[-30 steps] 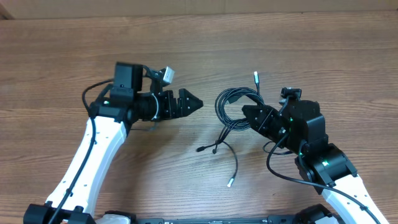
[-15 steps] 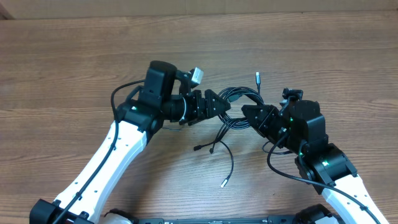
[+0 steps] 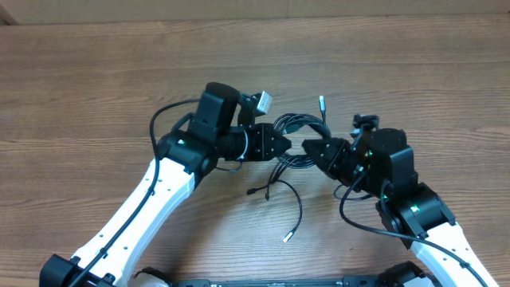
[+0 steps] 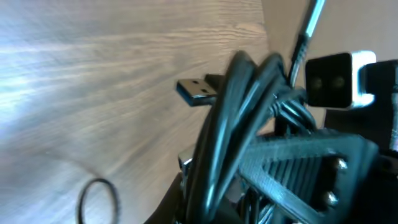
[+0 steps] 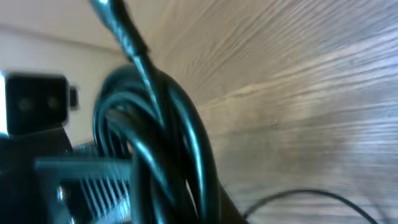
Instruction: Untangle cables
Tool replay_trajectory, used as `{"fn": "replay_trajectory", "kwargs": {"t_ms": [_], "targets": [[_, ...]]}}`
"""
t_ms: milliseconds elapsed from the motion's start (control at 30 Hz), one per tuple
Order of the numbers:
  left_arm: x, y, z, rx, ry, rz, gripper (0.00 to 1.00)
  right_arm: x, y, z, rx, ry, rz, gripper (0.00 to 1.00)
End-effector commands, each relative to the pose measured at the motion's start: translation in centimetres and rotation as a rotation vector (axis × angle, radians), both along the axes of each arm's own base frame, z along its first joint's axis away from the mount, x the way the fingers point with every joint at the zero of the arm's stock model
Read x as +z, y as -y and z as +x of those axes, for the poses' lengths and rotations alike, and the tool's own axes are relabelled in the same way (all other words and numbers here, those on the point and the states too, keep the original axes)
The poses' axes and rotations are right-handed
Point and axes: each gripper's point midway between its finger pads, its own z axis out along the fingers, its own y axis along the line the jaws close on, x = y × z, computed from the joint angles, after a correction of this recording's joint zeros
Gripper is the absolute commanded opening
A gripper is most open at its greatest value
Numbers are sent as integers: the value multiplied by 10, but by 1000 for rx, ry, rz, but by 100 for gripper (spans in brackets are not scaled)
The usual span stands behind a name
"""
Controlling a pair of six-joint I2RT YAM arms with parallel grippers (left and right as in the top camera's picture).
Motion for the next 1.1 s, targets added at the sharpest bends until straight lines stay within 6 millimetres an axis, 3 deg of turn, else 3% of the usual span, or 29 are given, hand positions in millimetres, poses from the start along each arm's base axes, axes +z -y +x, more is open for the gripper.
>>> {"fn": "replay_trajectory", "kwargs": {"t_ms": [0, 100, 233, 400, 567, 667, 867, 1067], "targets": [[-3, -52, 39, 22, 250, 147, 4, 3, 3, -4, 130, 160, -153, 39], [-11, -70, 43, 9, 286, 210, 4, 0, 3, -6, 172, 198, -204, 59], [-26, -89, 42, 19, 275, 307, 4, 1, 3, -6, 219, 263, -255, 75], [-21, -68, 21, -143, 322, 237, 4, 15, -10, -5, 298, 401, -274, 73], [-22, -60, 12, -174, 307, 230, 4, 20, -27, -10, 368, 528, -366, 67], [-19, -53, 3, -208, 284, 179, 5, 20, -36, -4, 348, 620, -498, 61], [-19, -52, -7, -229, 240, 152, 4, -6, -45, 7, 328, 678, -800, 59], [-25, -55, -15, -241, 203, 170, 4, -3, -47, 20, 292, 739, -1036, 58]]}}
